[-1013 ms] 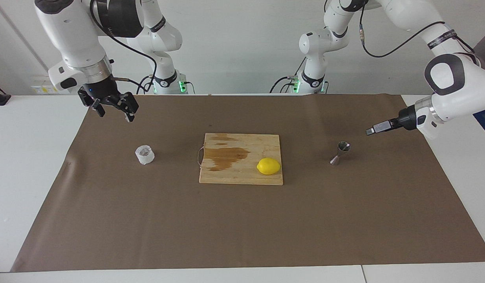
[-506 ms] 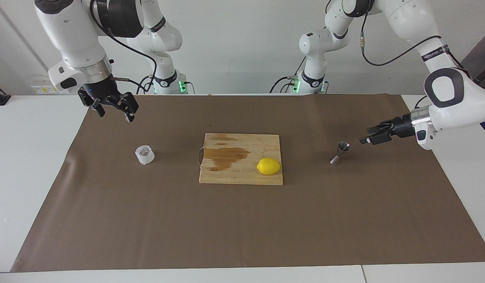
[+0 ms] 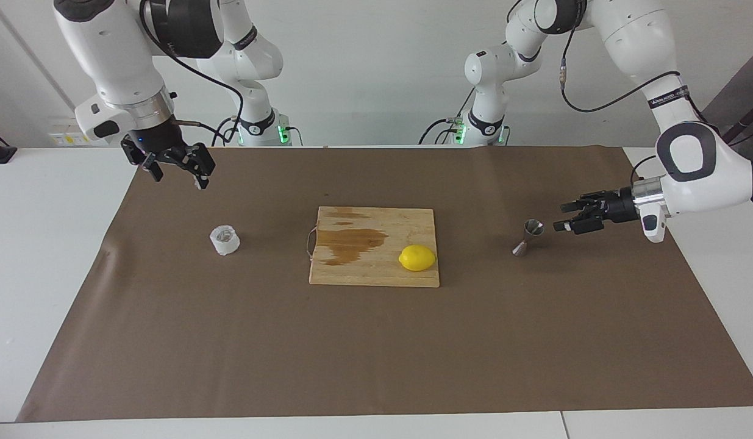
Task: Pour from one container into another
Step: 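Open the left gripper and move it around the small metal cup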
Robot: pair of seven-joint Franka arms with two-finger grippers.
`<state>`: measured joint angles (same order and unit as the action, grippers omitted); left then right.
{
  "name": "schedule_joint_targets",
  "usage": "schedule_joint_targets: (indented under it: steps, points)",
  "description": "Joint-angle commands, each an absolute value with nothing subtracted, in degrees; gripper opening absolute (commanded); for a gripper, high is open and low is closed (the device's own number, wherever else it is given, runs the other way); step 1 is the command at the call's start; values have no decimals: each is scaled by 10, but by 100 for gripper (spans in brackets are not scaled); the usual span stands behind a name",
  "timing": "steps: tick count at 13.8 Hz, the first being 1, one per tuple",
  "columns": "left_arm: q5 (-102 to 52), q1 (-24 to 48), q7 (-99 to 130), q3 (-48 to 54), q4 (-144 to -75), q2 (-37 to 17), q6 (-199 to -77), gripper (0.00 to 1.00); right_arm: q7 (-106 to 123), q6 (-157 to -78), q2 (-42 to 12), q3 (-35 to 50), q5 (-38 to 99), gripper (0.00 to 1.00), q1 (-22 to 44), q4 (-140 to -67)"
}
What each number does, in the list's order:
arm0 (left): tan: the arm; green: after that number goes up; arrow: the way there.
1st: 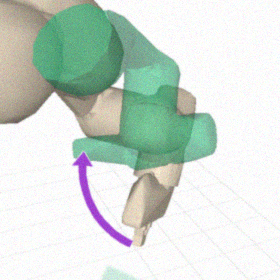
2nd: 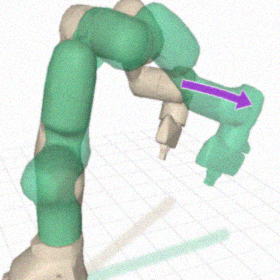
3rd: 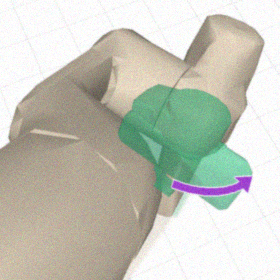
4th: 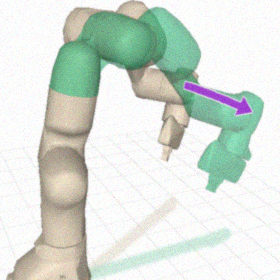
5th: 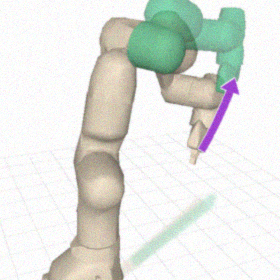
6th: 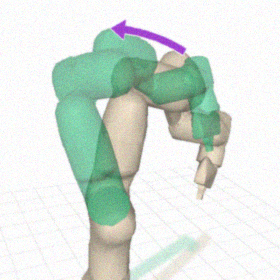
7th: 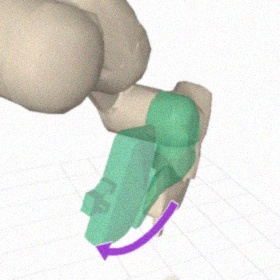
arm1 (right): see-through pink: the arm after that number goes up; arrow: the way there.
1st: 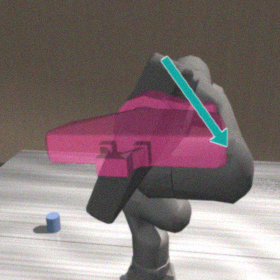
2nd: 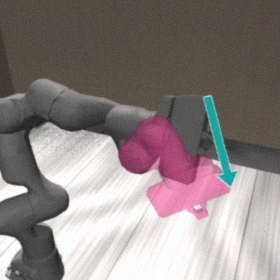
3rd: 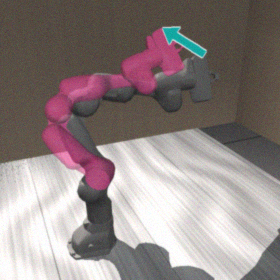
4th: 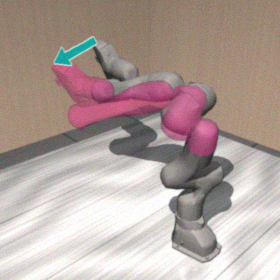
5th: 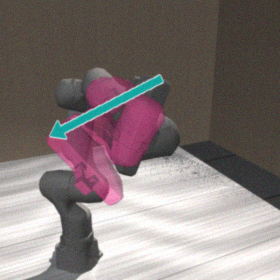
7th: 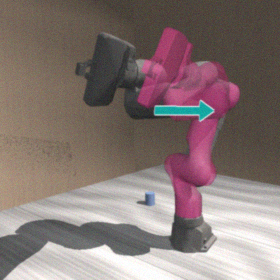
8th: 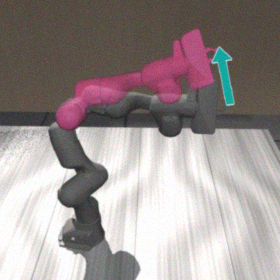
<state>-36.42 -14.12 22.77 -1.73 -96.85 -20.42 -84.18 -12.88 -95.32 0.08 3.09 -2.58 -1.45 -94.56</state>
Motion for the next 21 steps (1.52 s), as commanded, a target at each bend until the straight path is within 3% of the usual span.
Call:
schedule_joint_targets:
  steps: [1,8,21]
  points:
    - [-402,-154,305,-18,-997,-201,-838,100,-121,-947,9,33,-20,100,-21,-951]
    - [-452,-146,353,-18,-1049,-200,-869,100,-121,-947,9,33,-20,100,-21,-951]
    - [-504,-142,356,-17,-1059,-226,-890,100,-121,-947,9,33,-20,100,-21,-951]
